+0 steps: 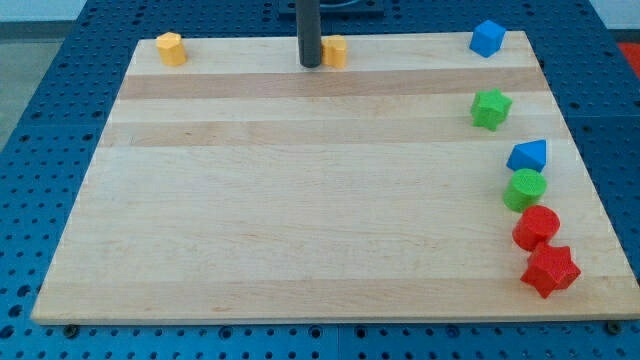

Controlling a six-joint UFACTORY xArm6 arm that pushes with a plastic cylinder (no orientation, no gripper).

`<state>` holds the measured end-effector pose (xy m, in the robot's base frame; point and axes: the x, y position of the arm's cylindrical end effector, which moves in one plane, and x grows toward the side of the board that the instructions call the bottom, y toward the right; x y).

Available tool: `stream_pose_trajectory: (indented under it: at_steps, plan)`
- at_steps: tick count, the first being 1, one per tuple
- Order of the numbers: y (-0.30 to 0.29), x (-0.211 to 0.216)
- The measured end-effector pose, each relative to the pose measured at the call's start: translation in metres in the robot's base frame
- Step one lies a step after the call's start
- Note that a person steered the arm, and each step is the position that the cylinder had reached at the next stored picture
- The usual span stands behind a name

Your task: Tap the blue cube

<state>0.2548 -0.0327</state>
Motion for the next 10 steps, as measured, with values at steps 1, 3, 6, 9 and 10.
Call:
stream_pose_trajectory:
  at_steps: [1,3,6,9,10]
  plan:
    - [0.004,0.025]
    - [0.071,0.031]
    - [0.152,0.027]
    - [0.285,0.018]
    - [0.32,-0.01]
